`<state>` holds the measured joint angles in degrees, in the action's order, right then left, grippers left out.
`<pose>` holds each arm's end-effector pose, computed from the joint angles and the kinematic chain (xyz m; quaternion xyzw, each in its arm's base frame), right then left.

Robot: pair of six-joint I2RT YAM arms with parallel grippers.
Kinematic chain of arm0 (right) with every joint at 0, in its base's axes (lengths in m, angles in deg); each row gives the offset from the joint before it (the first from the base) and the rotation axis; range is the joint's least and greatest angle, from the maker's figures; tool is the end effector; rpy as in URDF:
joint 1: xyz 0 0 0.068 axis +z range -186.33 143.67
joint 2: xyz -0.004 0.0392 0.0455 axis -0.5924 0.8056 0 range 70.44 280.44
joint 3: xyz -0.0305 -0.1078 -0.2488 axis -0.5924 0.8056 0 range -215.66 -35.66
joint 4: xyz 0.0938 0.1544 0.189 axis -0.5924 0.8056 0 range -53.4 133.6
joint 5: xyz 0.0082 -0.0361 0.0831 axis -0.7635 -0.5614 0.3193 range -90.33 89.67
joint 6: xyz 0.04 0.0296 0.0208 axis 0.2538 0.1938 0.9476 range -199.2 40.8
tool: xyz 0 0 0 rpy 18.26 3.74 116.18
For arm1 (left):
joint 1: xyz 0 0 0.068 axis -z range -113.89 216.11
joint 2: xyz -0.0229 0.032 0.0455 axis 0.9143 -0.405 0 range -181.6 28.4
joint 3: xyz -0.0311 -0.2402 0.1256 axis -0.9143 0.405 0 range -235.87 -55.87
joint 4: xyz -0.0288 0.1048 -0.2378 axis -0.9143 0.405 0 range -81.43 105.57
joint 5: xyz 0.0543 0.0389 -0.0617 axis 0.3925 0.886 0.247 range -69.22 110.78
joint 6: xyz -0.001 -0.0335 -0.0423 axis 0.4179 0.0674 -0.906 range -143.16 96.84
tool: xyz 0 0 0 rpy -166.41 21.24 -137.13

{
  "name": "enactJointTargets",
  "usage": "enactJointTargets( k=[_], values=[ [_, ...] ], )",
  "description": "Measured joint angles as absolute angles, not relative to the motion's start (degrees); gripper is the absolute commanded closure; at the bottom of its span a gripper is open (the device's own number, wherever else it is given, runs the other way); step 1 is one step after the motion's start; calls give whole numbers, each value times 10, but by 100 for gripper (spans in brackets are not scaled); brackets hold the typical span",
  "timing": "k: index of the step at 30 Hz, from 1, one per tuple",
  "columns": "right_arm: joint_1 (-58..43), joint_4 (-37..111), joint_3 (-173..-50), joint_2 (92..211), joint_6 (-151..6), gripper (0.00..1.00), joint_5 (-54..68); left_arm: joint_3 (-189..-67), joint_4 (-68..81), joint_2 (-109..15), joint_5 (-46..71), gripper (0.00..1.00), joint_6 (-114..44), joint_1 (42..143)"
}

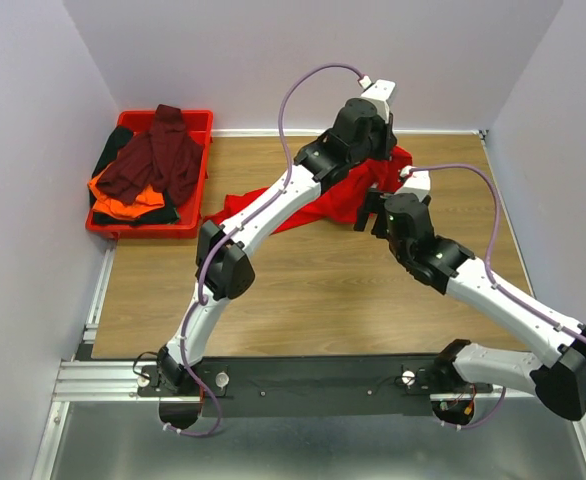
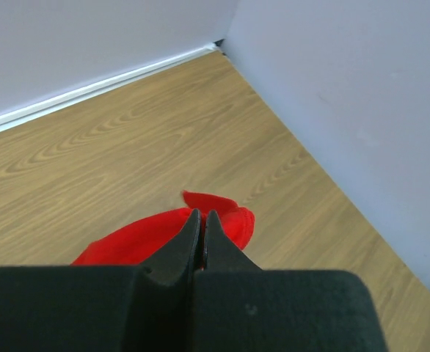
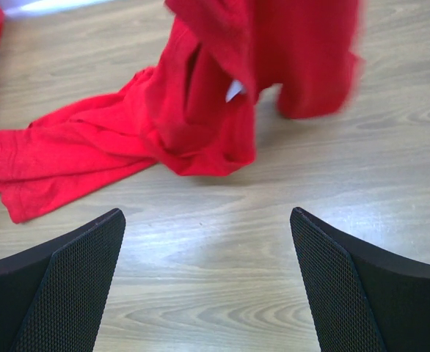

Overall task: Fold and stack the t-shirts
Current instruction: Move the tshirt to the center of the board, then flatten the tshirt out

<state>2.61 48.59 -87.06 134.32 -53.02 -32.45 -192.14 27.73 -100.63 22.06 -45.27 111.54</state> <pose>0.2069 0.1429 0.3131 0.0590 0.8197 0.0838 0.5635 0.3718 -0.3764 0.3863 0.1501 0.7620 -0.3429 0.5284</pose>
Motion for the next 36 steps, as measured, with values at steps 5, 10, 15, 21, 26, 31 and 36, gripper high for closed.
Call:
enactJointTargets(
  k=[5,10,15,21,26,31,36],
  values=[
    [26,488,-871,1373,-524,0,-327,-1921,262,-1007,197,57,-447,1119],
    [26,489,-871,1395,-522,0,-339,-1921,248,-1007,185,43,-452,1103],
    [25,489,-873,1433,-522,0,-359,-1838,239,-969,209,49,-475,1058],
    [-6,494,-895,1494,-522,0,-354,-1550,239,-800,314,57,-550,992],
    [-30,496,-914,1529,-522,1,-343,-1290,227,-617,383,62,-612,978],
    [-30,496,-917,1551,-517,1,-331,-1153,206,-544,417,63,-665,976],
    [-30,496,-916,1553,-511,1,-328,-1088,202,-566,428,60,-693,971]
  ],
)
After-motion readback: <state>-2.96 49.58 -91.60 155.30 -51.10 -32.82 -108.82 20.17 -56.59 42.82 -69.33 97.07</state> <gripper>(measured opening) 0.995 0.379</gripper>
